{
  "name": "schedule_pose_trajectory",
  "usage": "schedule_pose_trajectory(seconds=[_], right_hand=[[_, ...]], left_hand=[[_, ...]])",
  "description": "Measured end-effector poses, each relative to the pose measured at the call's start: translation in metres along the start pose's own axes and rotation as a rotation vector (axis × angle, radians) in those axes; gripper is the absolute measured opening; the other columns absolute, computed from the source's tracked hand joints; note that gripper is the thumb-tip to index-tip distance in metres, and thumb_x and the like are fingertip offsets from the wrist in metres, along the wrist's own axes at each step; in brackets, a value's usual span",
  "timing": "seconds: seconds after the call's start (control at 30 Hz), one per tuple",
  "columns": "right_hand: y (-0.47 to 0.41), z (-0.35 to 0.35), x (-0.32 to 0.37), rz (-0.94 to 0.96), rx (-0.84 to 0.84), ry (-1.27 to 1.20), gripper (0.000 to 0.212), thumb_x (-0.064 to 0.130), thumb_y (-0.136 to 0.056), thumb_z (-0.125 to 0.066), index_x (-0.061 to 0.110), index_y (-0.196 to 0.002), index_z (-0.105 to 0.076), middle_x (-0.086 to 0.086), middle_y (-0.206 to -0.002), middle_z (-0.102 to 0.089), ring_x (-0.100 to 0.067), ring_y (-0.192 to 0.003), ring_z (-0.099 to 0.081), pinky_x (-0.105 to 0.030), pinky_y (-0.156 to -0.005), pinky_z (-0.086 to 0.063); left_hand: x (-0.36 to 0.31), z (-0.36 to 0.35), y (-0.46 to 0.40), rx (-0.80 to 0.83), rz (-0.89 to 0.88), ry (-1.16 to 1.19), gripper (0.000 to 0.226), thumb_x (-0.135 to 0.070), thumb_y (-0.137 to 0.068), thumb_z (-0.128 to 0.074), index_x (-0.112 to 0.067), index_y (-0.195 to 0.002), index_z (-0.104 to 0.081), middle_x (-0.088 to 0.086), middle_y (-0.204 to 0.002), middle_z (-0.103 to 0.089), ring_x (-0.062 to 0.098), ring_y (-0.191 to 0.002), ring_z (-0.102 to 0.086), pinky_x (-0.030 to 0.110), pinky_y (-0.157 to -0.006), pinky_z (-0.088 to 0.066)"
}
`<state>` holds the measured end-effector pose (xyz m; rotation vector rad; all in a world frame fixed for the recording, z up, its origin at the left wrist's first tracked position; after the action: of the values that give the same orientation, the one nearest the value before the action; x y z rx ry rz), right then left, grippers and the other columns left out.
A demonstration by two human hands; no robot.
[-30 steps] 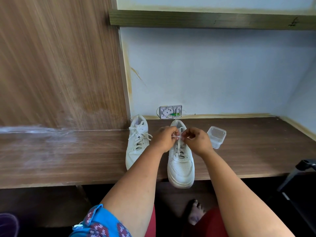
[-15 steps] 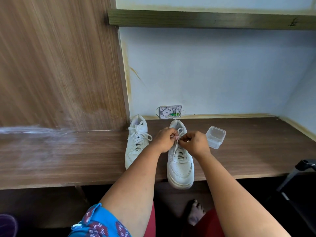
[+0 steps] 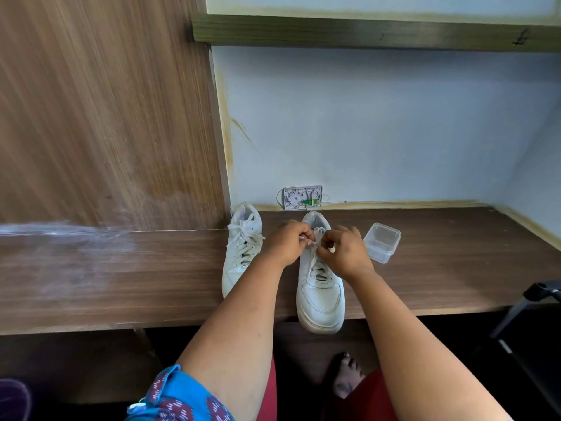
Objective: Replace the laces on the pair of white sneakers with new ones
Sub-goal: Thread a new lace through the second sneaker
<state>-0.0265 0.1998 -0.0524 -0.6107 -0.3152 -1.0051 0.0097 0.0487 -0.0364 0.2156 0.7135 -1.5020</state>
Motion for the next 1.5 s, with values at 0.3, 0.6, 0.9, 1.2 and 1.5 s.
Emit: schedule_pose_trajectory(seconds=[0.3, 0.6, 0.9, 1.2, 1.5], right_hand=[[0.0, 0.0, -0.007, -0.01, 0.08, 0.039, 0.011, 0.034, -0.078, -0.061, 0.025, -0.072, -0.057, 0.006, -0.081, -0.057, -0.022, -0.09, -0.047, -0.043, -0.078, -0.047], [-0.003, -0.005, -0.003, 0.029, 0.167, 0.006, 0.015, 0.014, -0.092, -0.056, 0.011, -0.079, -0.05, -0.006, -0.083, -0.046, -0.022, -0.076, -0.044, -0.027, -0.066, -0.03], [0.002, -0.001, -0.007, -0.066, 0.137, -0.036, 0.02, 0.026, -0.093, -0.059, 0.007, -0.099, -0.057, -0.004, -0.096, -0.047, -0.025, -0.089, -0.052, -0.026, -0.073, -0.035], [0.028, -0.024, 0.01, -0.469, 0.48, -0.112, 0.146, 0.053, -0.055, -0.088, 0.025, -0.149, 0.021, -0.017, -0.152, -0.013, -0.035, -0.141, -0.026, -0.046, -0.11, -0.033], [0.0, -0.051, 0.033, -0.392, 0.367, -0.204, 0.118, 0.043, -0.066, -0.081, 0.034, -0.152, -0.001, -0.016, -0.144, -0.029, -0.037, -0.132, -0.038, -0.043, -0.106, -0.039]], left_hand=[[0.008, -0.007, -0.001, 0.033, -0.001, -0.136, 0.008, -0.023, -0.09, -0.061, -0.022, -0.097, -0.065, -0.003, -0.106, -0.058, 0.019, -0.114, -0.048, 0.038, -0.09, -0.047], [0.002, -0.013, -0.002, 0.062, 0.025, -0.05, 0.008, -0.018, -0.093, -0.057, -0.016, -0.098, -0.063, 0.008, -0.105, -0.054, 0.025, -0.097, -0.056, 0.035, -0.085, -0.048], [0.004, -0.006, 0.003, 0.029, 0.084, 0.022, 0.011, -0.021, -0.089, -0.064, -0.016, -0.099, -0.063, 0.004, -0.112, -0.053, 0.022, -0.103, -0.057, 0.025, -0.081, -0.041], [0.066, 0.031, 0.026, 0.019, 0.98, -0.072, 0.145, -0.054, -0.047, -0.089, -0.025, -0.148, 0.011, 0.013, -0.157, 0.009, 0.042, -0.144, -0.006, 0.06, -0.111, -0.025], [0.07, 0.024, 0.033, 0.302, 0.748, 0.128, 0.112, -0.035, -0.063, -0.089, -0.007, -0.149, -0.023, 0.006, -0.152, -0.03, 0.027, -0.137, -0.035, 0.034, -0.104, -0.038]])
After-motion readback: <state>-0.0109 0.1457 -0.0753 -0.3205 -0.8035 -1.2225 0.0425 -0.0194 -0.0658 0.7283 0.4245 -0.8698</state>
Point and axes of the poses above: each hand's wrist, its own y-axis away from the middle knuckle, its own z-axis out of the back of the hand, x = y × z, the point moved 2 cm from there along -y, towards the middle knuckle
